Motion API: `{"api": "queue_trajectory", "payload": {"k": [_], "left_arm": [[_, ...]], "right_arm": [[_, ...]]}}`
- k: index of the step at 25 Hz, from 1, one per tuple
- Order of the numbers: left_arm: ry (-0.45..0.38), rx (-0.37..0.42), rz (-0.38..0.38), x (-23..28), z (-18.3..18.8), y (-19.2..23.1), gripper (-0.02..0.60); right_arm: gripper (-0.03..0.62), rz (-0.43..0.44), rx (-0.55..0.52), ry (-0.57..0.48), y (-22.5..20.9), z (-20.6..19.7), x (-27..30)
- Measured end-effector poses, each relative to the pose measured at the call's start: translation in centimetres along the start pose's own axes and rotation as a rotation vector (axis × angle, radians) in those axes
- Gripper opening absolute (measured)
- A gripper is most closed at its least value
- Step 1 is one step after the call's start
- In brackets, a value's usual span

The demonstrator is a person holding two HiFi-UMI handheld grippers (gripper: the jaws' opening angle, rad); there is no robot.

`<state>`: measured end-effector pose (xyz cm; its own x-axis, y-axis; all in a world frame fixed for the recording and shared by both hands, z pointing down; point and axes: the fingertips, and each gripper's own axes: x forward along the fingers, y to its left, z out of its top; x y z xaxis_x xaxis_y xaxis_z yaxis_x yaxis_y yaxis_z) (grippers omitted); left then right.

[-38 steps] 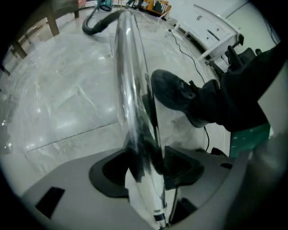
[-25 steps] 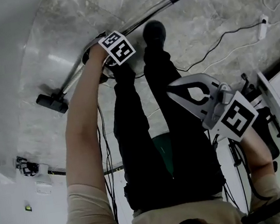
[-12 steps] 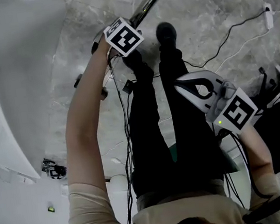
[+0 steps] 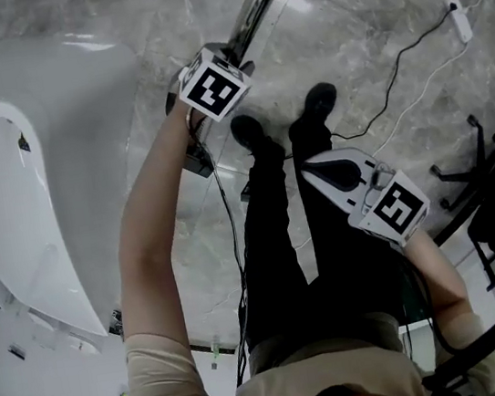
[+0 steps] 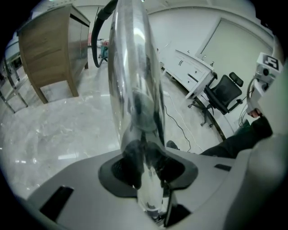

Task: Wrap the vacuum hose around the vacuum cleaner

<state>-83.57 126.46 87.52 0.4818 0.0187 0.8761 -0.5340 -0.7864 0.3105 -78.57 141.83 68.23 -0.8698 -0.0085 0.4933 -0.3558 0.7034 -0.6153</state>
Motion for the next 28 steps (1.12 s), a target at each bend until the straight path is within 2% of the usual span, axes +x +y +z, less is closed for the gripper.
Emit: {"api": "queue_trajectory", "payload": {"k": [5,8,11,14,19,25,28], "left_arm": [[-0.055,0.007,0.117,-2.5,7.3,2.1,0.138],[-0.1,-0.002,0.172,-3.8,11.9,2.9,0.138],[-0.144,-0.01,0.204,-5.0,16.4,2.7,0.138],[-0.164,0.019,0.22,-6.0,19.6,2.0,0.138],[-0.208,0.033,0.222,-7.7,26.1,1.6,0.138],[-0.276,-0.047,0.173,-9.4,32.9,-0.9,0.138],[-0.314,-0.09,0.122,-10.2,36.3,-3.6,0.138]], "right_arm": [[0.003,-0.035,0.028,-0.046,-1.4,0.7,-2.7],[0.003,-0.031,0.09,-0.113,-2.7,1.9,-5.1],[0.003,-0.056,0.134,-0.155,-4.3,2.6,-7.9],[0.003,-0.094,0.153,-0.183,-5.0,2.9,-10.2],[0.003,-0.146,0.201,-0.272,-5.8,4.0,-12.7],[0.003,-0.191,0.226,-0.344,-5.4,5.7,-15.4],[0.003,-0.174,0.277,-0.404,-4.8,6.7,-18.2]]}}
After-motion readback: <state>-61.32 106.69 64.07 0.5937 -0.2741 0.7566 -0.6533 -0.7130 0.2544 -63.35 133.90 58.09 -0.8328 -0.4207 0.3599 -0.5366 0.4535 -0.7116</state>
